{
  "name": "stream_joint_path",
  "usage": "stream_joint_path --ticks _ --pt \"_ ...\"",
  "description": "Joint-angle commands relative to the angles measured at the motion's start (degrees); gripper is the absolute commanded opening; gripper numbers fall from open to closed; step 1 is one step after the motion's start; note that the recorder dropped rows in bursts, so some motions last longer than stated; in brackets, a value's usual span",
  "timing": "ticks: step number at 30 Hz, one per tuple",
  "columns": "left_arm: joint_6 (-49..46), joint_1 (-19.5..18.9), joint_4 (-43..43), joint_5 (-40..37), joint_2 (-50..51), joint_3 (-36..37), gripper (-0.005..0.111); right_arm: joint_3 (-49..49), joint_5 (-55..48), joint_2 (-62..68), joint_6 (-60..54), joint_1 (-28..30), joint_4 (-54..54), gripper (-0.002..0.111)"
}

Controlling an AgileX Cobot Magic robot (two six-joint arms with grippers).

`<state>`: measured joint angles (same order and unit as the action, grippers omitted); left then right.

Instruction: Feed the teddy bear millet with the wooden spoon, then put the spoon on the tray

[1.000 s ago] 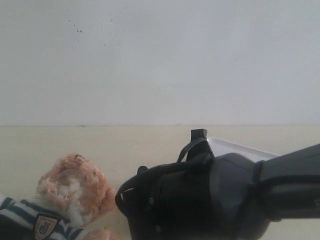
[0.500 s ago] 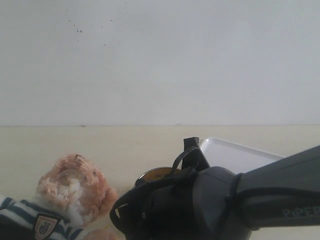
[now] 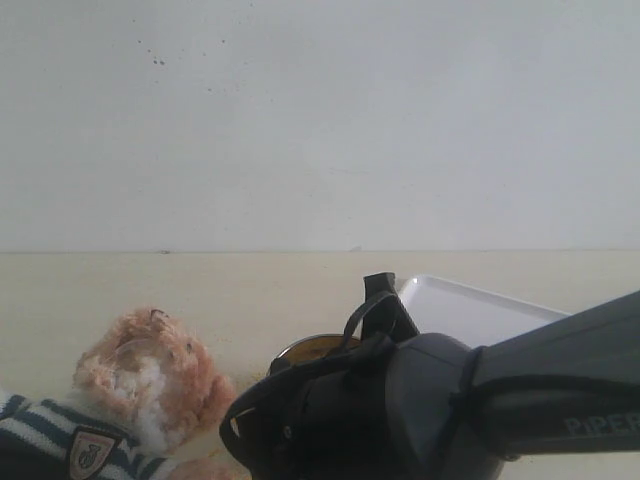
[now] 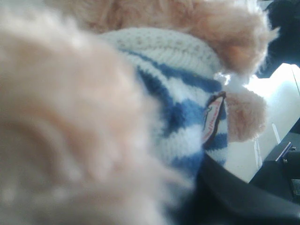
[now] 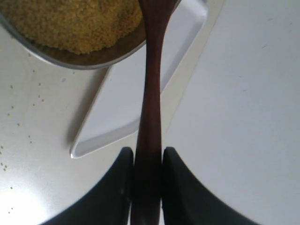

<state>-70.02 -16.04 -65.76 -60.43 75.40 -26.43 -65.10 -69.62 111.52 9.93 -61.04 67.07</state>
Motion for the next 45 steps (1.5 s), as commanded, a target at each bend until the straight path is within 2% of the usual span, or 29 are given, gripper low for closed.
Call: stream_joint_path --ticks 1,31,39,45 --pt "-0.3 -0.2 -0.8 -0.9 -0.6 0.1 0.004 -0.2 -0.3 0.0 -0.5 0.0 2.0 0.0" --pt "-0.3 -0.2 -0.8 -0.9 -0.6 0.1 0.004 -0.2 -0.3 1.7 -2.6 1.7 6.6 0.0" --pt "-0.3 -0.2 -0.8 -0.9 -0.6 0.1 0.004 -0.2 -0.3 2.2 -1.5 1.6 -1.7 0.0" --pt "-0.3 -0.2 -0.8 -0.9 -0.6 0.1 0.004 -0.2 -0.3 2.2 -0.5 1.6 -2.5 0.0"
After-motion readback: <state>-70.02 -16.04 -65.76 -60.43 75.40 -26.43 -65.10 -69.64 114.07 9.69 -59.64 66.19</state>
